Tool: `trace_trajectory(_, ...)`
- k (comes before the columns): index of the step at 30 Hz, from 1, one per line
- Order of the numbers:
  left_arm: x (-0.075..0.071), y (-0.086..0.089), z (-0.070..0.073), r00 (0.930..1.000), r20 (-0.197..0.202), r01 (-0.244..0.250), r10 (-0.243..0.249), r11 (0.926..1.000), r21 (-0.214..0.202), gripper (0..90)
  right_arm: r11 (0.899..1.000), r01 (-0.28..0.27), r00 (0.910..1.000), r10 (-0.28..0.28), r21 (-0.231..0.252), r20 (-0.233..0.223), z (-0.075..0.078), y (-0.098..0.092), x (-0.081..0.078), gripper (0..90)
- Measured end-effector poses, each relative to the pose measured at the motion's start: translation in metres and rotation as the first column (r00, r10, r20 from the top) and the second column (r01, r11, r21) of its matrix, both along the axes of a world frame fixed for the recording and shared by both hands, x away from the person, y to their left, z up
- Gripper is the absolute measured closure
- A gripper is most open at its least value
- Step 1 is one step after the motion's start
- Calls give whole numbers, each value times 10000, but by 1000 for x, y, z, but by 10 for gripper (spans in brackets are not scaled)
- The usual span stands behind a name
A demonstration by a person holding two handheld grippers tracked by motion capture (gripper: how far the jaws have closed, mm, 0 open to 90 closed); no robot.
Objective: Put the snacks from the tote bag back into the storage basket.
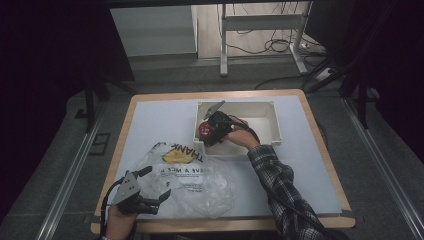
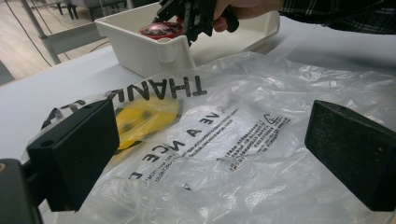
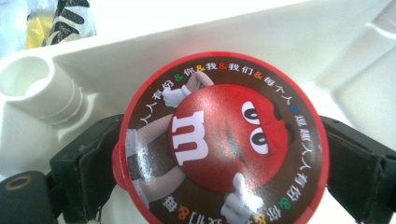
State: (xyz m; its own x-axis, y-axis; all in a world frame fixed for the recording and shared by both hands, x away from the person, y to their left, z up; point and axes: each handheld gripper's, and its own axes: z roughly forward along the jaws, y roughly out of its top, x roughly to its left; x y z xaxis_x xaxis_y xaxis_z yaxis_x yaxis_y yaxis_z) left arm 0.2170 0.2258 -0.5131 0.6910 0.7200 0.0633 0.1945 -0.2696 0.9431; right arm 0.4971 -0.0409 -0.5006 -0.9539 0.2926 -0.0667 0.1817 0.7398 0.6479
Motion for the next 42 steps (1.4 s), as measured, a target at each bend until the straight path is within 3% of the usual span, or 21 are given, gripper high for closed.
trace_trajectory(16, 0, 0, 0, 10000, 5, -18, 18, 10000, 31, 29, 10000, 56, 9982, -56, -6, 598, 14, -3, -12, 62)
trace_trajectory(42, 0, 0, 0, 10000, 23, -74, 74, 9999, 91, 29, 9988, 214, 9957, -253, 441, 888, 27, -24, -31, 61)
